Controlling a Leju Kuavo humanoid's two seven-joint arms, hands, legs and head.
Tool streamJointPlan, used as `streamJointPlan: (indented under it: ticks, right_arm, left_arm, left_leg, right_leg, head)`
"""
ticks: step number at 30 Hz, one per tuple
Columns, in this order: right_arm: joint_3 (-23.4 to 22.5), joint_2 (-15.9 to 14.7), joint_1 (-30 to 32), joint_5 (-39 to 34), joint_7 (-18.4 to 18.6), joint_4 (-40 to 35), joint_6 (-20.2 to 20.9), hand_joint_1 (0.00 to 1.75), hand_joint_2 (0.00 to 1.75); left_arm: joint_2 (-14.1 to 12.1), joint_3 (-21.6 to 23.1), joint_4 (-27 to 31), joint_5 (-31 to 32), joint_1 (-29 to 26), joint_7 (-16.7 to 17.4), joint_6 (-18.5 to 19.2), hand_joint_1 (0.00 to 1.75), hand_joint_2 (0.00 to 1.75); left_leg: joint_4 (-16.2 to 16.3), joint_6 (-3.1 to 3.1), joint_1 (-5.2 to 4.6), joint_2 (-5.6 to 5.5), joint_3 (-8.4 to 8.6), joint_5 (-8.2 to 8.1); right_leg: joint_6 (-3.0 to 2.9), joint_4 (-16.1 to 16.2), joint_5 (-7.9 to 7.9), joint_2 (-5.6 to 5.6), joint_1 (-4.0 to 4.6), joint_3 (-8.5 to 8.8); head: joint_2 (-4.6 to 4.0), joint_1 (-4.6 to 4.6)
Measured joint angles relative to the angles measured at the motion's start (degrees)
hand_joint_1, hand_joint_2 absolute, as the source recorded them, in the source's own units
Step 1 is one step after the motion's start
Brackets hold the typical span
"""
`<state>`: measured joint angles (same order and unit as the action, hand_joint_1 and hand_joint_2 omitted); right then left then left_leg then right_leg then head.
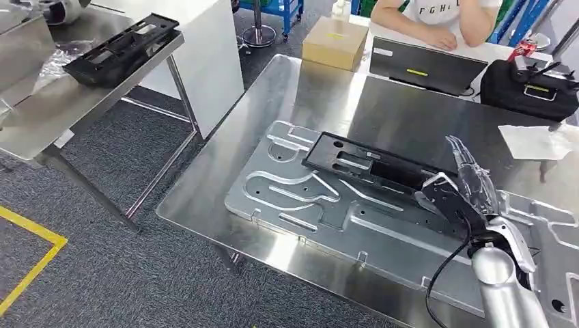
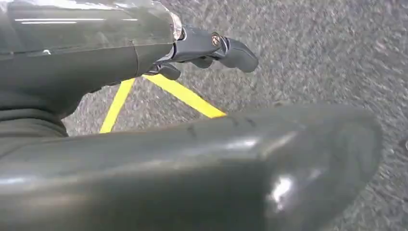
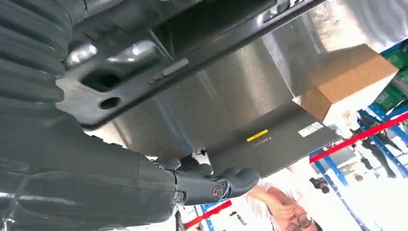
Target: Take the parts from the cabinet and place them on the table.
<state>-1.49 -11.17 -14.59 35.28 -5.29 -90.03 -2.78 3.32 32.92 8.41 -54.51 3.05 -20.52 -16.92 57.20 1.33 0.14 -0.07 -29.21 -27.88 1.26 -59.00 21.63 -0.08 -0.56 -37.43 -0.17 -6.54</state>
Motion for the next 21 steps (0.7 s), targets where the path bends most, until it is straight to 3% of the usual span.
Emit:
streamJointPlan:
  ticks: [1, 2, 4, 5, 6, 7, 9, 10, 11, 12, 14, 15, 16, 17, 19, 20, 21]
  right_arm:
    - [-0.30, 0.00, 0.27, -0.09, 0.00, -0.11, -0.09, 0.00, 1.75]
    - [-0.61, -0.13, 0.51, -0.07, 0.00, -0.24, -0.20, 0.00, 0.00]
    - [-1.31, -0.15, 0.96, -0.09, 0.00, -0.41, -0.59, 0.00, 0.00]
    - [-1.49, -0.15, 1.54, -0.07, 0.00, -0.52, -0.79, 0.00, 0.00]
    - [-1.86, -0.13, 2.23, -0.09, -0.18, -0.83, -1.36, 0.00, 0.00]
    - [-2.34, -0.04, 3.06, -0.15, -0.39, -1.14, -1.77, 0.00, 0.00]
    - [-3.61, 0.20, 4.39, -0.46, -0.90, -1.92, -2.58, 0.00, 0.00]
    - [-4.51, 0.39, 4.68, -0.52, -1.28, -2.48, -2.97, 0.00, 0.00]
    - [-5.09, 0.61, 4.87, -0.57, -1.62, -2.75, -3.26, 0.00, 0.00]
    - [-5.73, 0.79, 5.63, -0.59, -2.01, -3.26, -3.63, 0.00, 0.00]
    - [-6.88, 1.55, 7.38, -0.22, -3.01, -4.19, -4.28, 0.00, 0.00]
    - [-7.39, 2.17, 8.27, 0.09, -3.68, -4.61, -4.55, 0.00, 0.00]
    - [-8.00, 2.91, 9.04, 0.42, -4.59, -5.20, -4.92, 0.00, 0.00]
    - [-8.85, 3.96, 10.26, 1.01, -5.71, -6.19, -5.71, 0.00, 0.00]
    - [-10.45, 5.82, 12.66, 1.82, -7.50, -7.87, -7.04, 0.00, 0.00]
    - [-11.15, 6.47, 13.77, 1.86, -8.05, -8.37, -7.52, 0.00, 0.00]
    - [-12.18, 7.33, 14.65, 1.86, -8.77, -8.94, -8.07, 0.00, 0.00]
  left_arm:
    - [0.04, 0.04, 0.00, 0.00, 0.14, 0.04, -0.11, 0.00, 0.00]
    - [0.04, 0.09, 0.00, 0.00, 0.22, 0.07, -0.11, 0.00, 0.00]
    - [0.00, 0.09, 0.00, -0.09, 0.18, 0.11, -0.09, 0.00, 0.00]
    - [0.00, 0.09, 0.00, -0.09, 0.21, 0.11, 0.00, 0.00, 0.00]
    - [0.02, 0.09, 0.00, -0.13, 0.21, 0.11, 0.29, 0.00, 0.00]
    - [0.07, 0.11, 0.00, -0.13, 0.20, 0.13, 0.57, 0.00, 0.00]
    - [0.17, 0.17, 0.00, -0.13, 0.14, 0.55, 0.81, 0.00, 0.00]
    - [0.18, 0.22, 0.00, -0.11, 0.15, 0.78, 0.92, 0.00, 0.00]
    - [0.17, 0.22, 0.00, -0.09, 0.20, 0.85, 0.92, 0.00, 0.00]
    - [0.17, 0.24, 0.00, -0.11, 0.19, 0.87, 0.94, 0.00, 0.00]
    - [0.17, 0.24, 0.00, -0.26, 0.22, 0.87, 0.94, 0.00, 0.00]
    - [0.17, 0.24, 0.00, -0.59, 0.16, 0.85, 0.94, 0.00, 0.00]
    - [0.17, 0.22, 0.00, -0.70, 0.05, 0.83, 0.94, 0.00, 0.00]
    - [0.17, 0.22, 0.00, -0.85, 0.11, 0.81, 0.92, 0.00, 0.00]
    - [0.24, 0.22, 0.00, -1.09, 0.08, 0.81, 0.90, 0.00, 0.00]
    - [0.26, 0.24, 0.00, -1.07, 0.08, 0.85, 0.90, 0.00, 0.00]
    - [0.26, 0.24, 0.00, -1.07, 0.09, 1.03, 0.79, 0.00, 0.00]
  left_leg:
    - [-0.11, 0.21, -0.01, 0.31, -0.02, 0.62]
    - [-0.19, 0.76, 0.01, 0.39, -1.00, 1.27]
    - [-0.13, 0.96, -0.07, 0.47, -2.47, 2.39]
    - [-0.03, 0.96, -0.08, 0.48, -3.27, 2.87]
    - [0.14, 0.85, -0.07, 0.48, -4.01, 3.30]
    - [0.36, 0.76, 0.00, 0.47, -4.79, 3.67]
    - [1.22, 0.33, 0.19, 0.41, -6.28, 4.17]
    - [1.81, 0.06, 0.20, 0.40, -6.89, 4.34]
    - [2.03, -0.42, -0.06, 0.40, -7.48, 4.64]
    - [2.03, -0.79, -0.11, 0.38, -7.28, 4.90]
    - [1.92, -1.50, -0.08, 0.33, -7.32, 5.62]
    - [1.91, -1.89, -0.11, 0.26, -7.45, 5.91]
    - [2.51, -2.15, 0.19, 0.21, -7.83, 5.02]
    - [4.65, -2.46, 0.23, 0.20, -8.82, 1.53]
    - [12.25, -2.91, 0.34, 0.21, -10.72, -5.03]
    - [16.40, -3.06, 0.38, 0.21, -11.45, -7.02]
    - [18.94, -3.11, 0.39, 0.21, -11.49, -7.29]
  right_leg:
    - [0.11, -0.52, 1.25, 0.17, -0.34, -0.43]
    - [0.21, -3.23, 4.97, 0.10, -0.27, -1.47]
    - [0.62, -11.38, 11.22, 0.09, -0.44, -3.59]
    - [0.86, -14.78, 12.78, 0.09, -0.47, -4.13]
    - [1.09, -16.31, 12.68, 0.08, -0.57, -3.86]
    - [1.27, -15.43, 11.19, 0.08, -0.76, -2.43]
    - [1.54, -7.66, 7.39, 0.02, -1.15, 3.39]
    - [1.62, -2.56, 7.09, -0.03, -1.36, 6.76]
    - [1.27, 0.21, 9.44, 0.05, -1.06, 8.01]
    - [0.54, -0.51, 7.97, 0.30, -0.73, 7.53]
    - [-0.14, -0.27, 7.97, 0.24, -0.50, 7.37]
    - [-0.79, 0.02, 7.51, 0.18, -0.73, 7.11]
    - [-1.41, 0.17, 6.85, -0.16, -0.90, 6.65]
    - [-2.06, 0.17, 6.28, -0.18, -0.80, 5.90]
    - [-2.38, 0.11, 5.24, -0.34, -0.61, 4.58]
    - [-2.41, 0.05, 4.65, -0.35, -0.47, 3.77]
    - [-2.42, 0.01, 4.11, -0.40, -0.32, 3.01]
  head:
    - [0.00, 0.00]
    - [-0.02, 0.04]
    - [0.00, 0.02]
    - [0.00, 0.04]
    - [0.00, 0.02]
    - [0.00, 0.02]
    - [0.00, 0.02]
    - [0.00, 0.02]
    - [0.00, 0.02]
    - [0.00, 0.00]
    - [0.00, 0.04]
    - [0.00, 0.00]
    - [0.00, 0.02]
    - [0.00, 0.00]
    - [-0.02, 0.00]
    - [-0.02, 0.00]
    - [0.00, 0.00]
